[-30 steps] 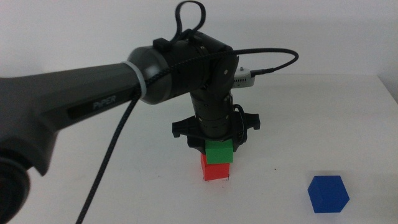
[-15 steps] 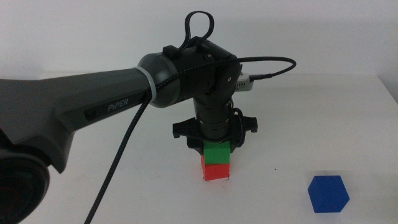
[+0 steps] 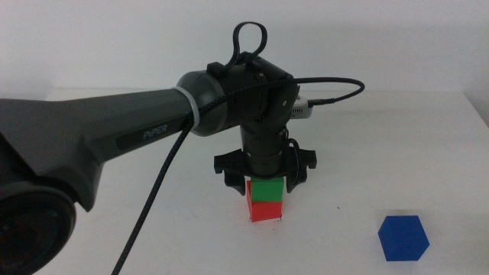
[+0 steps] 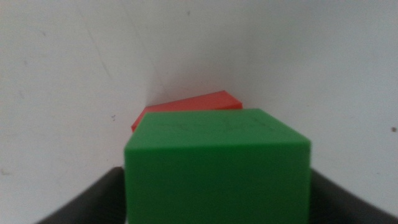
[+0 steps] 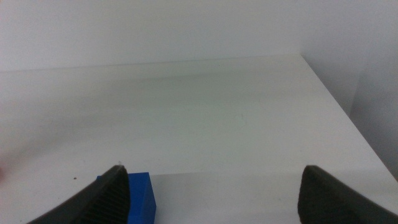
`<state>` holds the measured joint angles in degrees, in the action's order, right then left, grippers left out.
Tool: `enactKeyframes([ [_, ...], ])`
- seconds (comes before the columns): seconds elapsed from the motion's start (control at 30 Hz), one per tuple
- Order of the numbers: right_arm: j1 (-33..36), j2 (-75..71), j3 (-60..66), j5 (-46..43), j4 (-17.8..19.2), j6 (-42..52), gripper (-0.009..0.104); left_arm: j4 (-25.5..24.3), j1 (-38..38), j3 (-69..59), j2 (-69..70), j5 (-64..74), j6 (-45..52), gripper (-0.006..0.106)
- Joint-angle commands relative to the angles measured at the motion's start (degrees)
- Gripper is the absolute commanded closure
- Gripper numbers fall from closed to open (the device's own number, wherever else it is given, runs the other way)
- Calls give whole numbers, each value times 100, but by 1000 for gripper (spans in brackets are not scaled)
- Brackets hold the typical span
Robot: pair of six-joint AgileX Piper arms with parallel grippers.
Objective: Stack red cubes first, then green, then blue cubes in a specific spot.
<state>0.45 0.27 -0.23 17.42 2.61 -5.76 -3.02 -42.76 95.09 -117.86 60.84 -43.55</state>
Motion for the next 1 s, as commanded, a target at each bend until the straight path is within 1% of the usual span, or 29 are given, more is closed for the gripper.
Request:
enactKeyframes([
  [0.0, -48, -27, 23, -75, 25, 18, 2, 7, -8, 8, 6, -48, 48, 8],
  [0.1, -48, -27, 23, -75, 25, 18, 2, 140, -8, 170, 178, 113, 639, 7],
  [0.17, -48, -27, 23, -75, 25, 18, 2, 178, 2, 384, 411, 460, 1079, 7],
  [0.23, -48, -27, 23, -75, 25, 18, 2, 190, 2, 619, 703, 912, 1348, 7],
  [0.3, -48, -27, 23, -75, 25, 18, 2, 206, 2, 813, 1057, 912, 1594, 7],
  [0.4, -45, -27, 23, -75, 10, 18, 2, 133, 2, 855, 1846, 912, 2553, 7],
  [0.47, -45, -27, 23, -75, 10, 18, 2, 133, 2, 855, 2365, 912, 3387, 7],
  [0.5, -45, -27, 23, -75, 10, 18, 2, 144, 2, 855, 2652, 912, 3829, 7],
  [0.53, -45, -27, 23, -75, 10, 18, 2, 250, 2, 828, 2924, 912, 4030, 7],
  [0.63, -45, -27, 23, -75, 10, 18, 2, 715, 2, 128, 3930, 912, 4621, 7],
  [0.7, -45, -27, 23, -75, 10, 18, 2, 805, 2, -605, 4794, 912, 4673, 7],
  [0.73, -45, -27, 23, -75, 10, 18, 2, 863, 2, -1222, 5327, 912, 4608, 7],
  [0.83, -45, -27, 23, -75, 10, 18, 2, 1254, 2, -2435, 6713, -64, 4694, 7],
  [0.87, -45, -27, 23, -75, 10, 18, 2, 1389, 2, -2683, 7021, -180, 4694, 7],
  [0.97, -45, -27, 23, -75, 10, 18, 2, 1440, 2, -2966, 7488, 7, 4694, 7],
])
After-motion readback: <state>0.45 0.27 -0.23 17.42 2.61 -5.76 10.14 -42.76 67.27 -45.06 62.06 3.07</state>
